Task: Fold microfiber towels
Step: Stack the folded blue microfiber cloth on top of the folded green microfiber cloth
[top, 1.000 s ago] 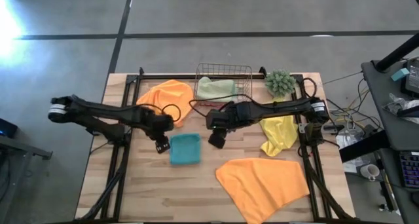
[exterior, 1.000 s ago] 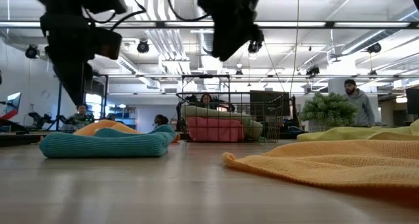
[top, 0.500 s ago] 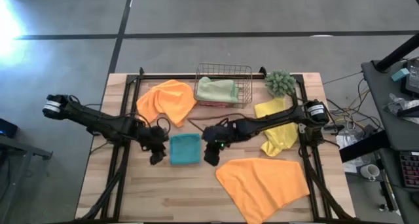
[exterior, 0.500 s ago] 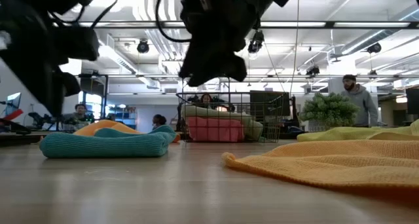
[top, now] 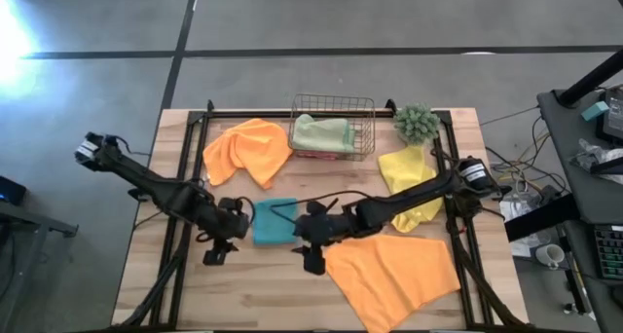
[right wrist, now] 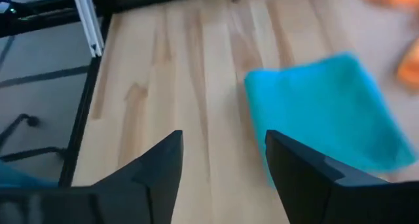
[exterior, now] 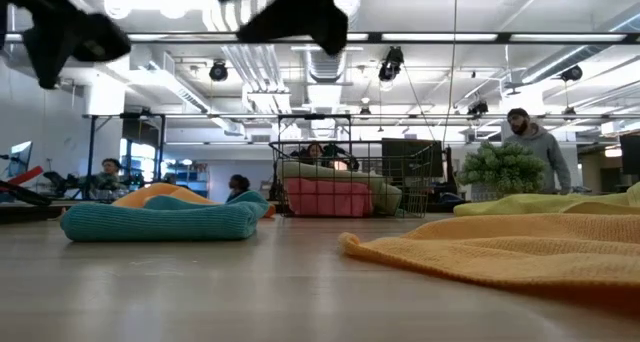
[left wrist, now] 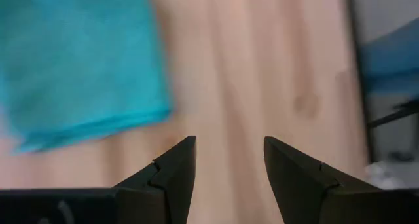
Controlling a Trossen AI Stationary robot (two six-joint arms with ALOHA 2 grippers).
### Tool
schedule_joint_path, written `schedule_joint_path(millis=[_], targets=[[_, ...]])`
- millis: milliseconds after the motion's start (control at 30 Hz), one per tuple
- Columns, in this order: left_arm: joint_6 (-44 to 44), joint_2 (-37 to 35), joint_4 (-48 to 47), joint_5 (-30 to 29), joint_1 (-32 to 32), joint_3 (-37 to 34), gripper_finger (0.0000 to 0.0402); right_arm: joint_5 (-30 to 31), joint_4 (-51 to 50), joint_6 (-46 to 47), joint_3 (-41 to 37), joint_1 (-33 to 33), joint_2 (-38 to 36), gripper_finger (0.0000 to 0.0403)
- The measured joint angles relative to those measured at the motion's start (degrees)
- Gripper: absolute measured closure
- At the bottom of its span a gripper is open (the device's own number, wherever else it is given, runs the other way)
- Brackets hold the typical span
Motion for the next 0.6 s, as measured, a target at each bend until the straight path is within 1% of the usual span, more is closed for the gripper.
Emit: schedule_joint_path(millis=[133, 200, 267, 367, 433, 600], targets=[[1.1, 5.1, -13.1, -8.5, -1.2, 8.2, 0.0237, 7.5, -3.7, -7.1, 2.7, 1.8, 0.0, 0.0188], [0.9, 7.4, -15.3, -12.4, -1.6, 10.2, 0.0237, 11.0, -6.0, -10.2, 3.4, 2.5, 0.0, 0.0188], [0.5, 9.5, -14.7, -14.5, -2.1, 10.7, 0.0237, 13.6, -6.9, -12.5, 3.5, 2.9, 0.0, 0.0188], [-3.0, 13.3, -13.3, -16.6, -3.6, 10.7, 0.0237, 15.7, -8.8, -15.6, 3.4, 3.4, 0.0, 0.0188], [-3.7, 16.0, -13.3, -18.6, -5.0, 10.6, 0.0237, 16.9, -9.8, -17.2, 3.2, 3.5, 0.7, 0.0188], [-7.4, 22.0, -12.2, -28.3, -8.5, 10.6, 0.0237, 17.8, -11.1, -18.8, 3.0, 3.5, 3.9, 0.0188]])
